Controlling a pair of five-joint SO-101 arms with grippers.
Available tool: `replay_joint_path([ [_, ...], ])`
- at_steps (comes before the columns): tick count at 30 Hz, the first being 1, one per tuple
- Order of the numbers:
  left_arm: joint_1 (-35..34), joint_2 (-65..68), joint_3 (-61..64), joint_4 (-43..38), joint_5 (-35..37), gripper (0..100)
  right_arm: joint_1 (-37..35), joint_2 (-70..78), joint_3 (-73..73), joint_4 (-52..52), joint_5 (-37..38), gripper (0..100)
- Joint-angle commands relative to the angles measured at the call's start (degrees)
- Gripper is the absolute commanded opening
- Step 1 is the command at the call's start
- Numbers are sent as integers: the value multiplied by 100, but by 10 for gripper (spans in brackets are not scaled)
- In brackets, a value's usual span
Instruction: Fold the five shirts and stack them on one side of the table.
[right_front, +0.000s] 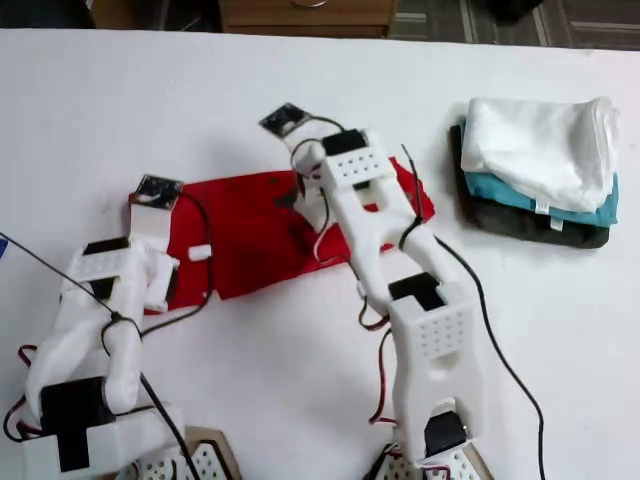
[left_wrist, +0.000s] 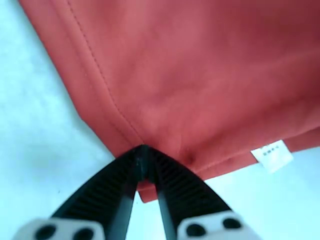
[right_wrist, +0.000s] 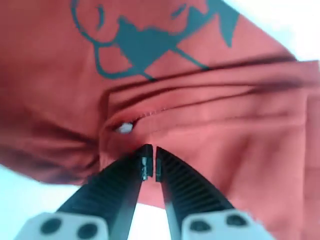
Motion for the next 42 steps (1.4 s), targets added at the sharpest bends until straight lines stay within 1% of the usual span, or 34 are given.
replay_joint_path([
  [1,-35,-18,-602,554,70,27,127,-927,-510,347,0,18],
  [5,-62,-18,-1622,1609,598,36,145,-1569,-510,664,9,18],
  [7,-105,9,-2000,1925,633,89,136,-1710,-510,936,9,18],
  [9,-325,35,-2158,1960,642,179,145,-1807,-510,1191,9,18],
  [11,-624,35,-2158,1714,651,250,163,-1912,-510,1402,105,18],
  [14,-1029,62,-2141,1301,624,246,251,-2114,-510,1587,475,18],
  [16,-1099,176,-2202,1213,563,247,382,-2299,-510,1648,563,18],
  [19,-1011,686,-2360,1196,501,247,576,-2607,-510,1675,571,18],
  [24,-677,1899,-3037,1275,853,247,822,-3064,-510,1719,580,18],
  [28,-440,2822,-3714,1679,1248,246,857,-3310,-510,1930,580,18],
  [32,-431,3648,-4514,2198,1451,245,857,-3503,-510,2026,580,18],
  [40,-387,4677,-5912,3174,1451,244,857,-3662,-510,2035,580,18],
  [42,-334,4862,-6193,3420,1442,201,857,-3670,-510,2035,580,18],
])
